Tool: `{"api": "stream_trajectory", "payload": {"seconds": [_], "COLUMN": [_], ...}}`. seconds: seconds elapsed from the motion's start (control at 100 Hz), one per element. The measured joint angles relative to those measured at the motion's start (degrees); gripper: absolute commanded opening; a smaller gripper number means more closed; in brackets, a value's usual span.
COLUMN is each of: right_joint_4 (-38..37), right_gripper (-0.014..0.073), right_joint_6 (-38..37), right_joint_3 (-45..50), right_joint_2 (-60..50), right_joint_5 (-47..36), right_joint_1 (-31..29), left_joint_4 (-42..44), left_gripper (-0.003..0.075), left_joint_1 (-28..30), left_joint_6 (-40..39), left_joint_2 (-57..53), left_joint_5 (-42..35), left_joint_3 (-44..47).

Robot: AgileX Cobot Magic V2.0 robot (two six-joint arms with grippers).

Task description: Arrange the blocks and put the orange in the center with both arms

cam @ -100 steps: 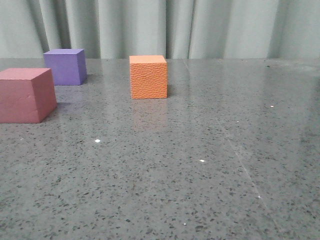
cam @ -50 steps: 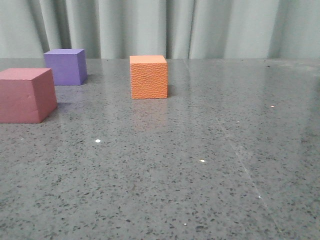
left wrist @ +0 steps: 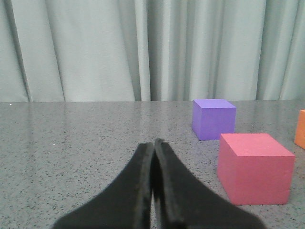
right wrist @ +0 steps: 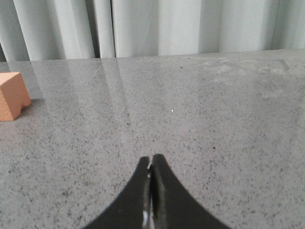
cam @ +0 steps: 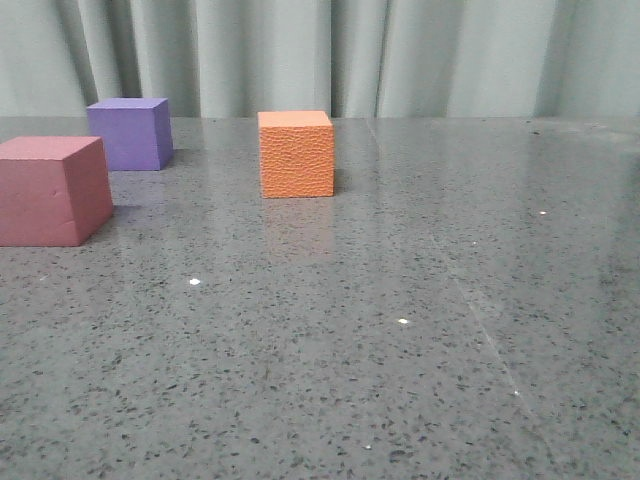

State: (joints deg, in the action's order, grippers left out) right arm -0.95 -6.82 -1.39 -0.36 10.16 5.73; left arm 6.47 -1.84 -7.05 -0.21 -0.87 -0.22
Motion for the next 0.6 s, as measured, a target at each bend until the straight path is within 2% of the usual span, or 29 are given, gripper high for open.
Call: {"api": "stream_trajectory", "payload": {"seconds": [0.15,0.6], "right_joint_4": [0.0,0.1], "right_gripper": [-0.0068,-0.0068], "right_joint_6": [0.1,0.1], "right_joint_3": [2.8,3.0], "right_joint_2": [-0.2,-0.3], "right_joint_5": [-1.5,-3.1], "right_joint_1": [0.0,0.0], "left_joint_4": [0.0,0.0], "left_gripper": [-0.0019,-0.0019], "left_joint_1": [0.0,0.0], "left_joint_6": [0.0,0.0], "left_joint_2": [0.0,0.0], "left_joint_5": [0.0,0.0], "left_joint_3": [0.0,0.0]}}
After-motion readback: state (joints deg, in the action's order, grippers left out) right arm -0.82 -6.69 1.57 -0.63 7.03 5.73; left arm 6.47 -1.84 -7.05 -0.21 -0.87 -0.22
